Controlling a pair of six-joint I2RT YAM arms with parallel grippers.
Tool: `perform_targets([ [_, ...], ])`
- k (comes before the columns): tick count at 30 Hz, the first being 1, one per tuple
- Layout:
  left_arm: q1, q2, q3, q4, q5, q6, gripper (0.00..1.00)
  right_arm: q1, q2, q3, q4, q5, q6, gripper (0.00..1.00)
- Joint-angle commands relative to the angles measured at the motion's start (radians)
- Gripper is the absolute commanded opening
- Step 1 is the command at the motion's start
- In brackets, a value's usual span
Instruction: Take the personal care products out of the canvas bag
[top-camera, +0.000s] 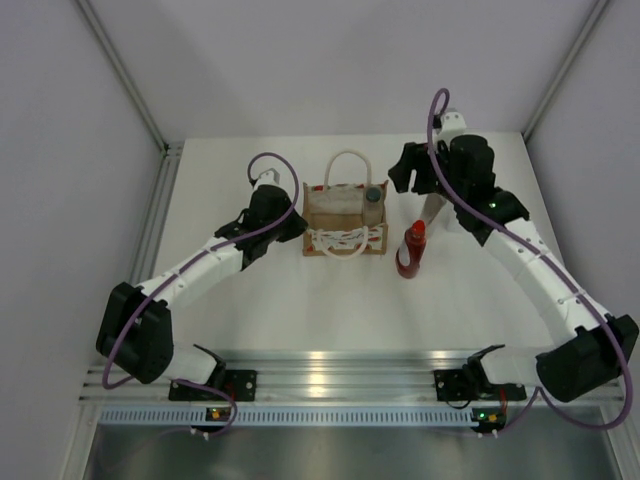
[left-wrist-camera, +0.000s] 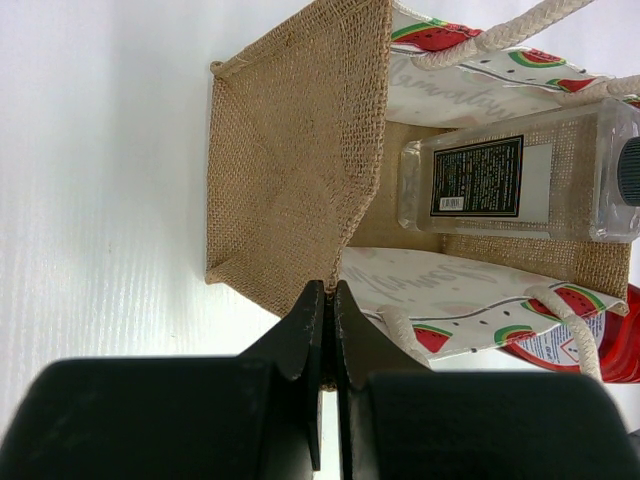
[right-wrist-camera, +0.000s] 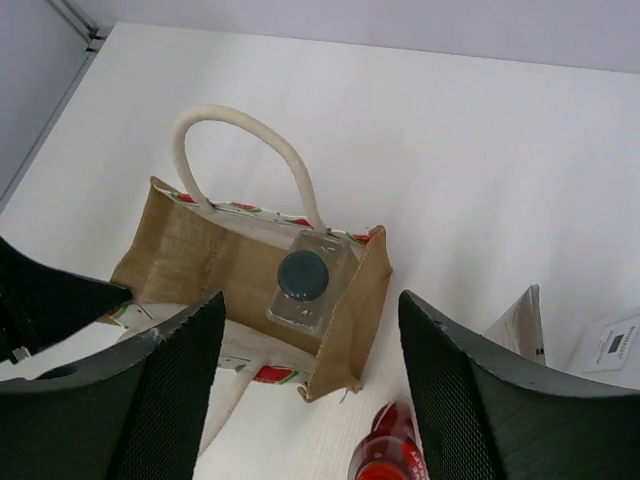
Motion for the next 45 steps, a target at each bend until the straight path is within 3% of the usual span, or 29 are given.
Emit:
perform_targets([
  [1,0.001,-0.035,0.043,0.036,-0.008,-0.002,0.00,0.019,0.085,0.093,-0.115,-0.020,0.080,0.66],
  [14,0.001,-0.038,0.039,0.036,-0.007,-0.002,0.00,0.127,0.330,0.332,-0.259,0.193,0.112,0.65],
  [23,0.003,-0.040,0.038,0.036,-0.008,-0.003,0.00,0.139,0.511,0.459,-0.318,0.211,0.094,0.63],
  [45,0.003,-0.041,0.033,0.036,-0.011,-0.002,0.00,0.171,0.660,0.477,-0.341,0.214,0.081,0.60],
])
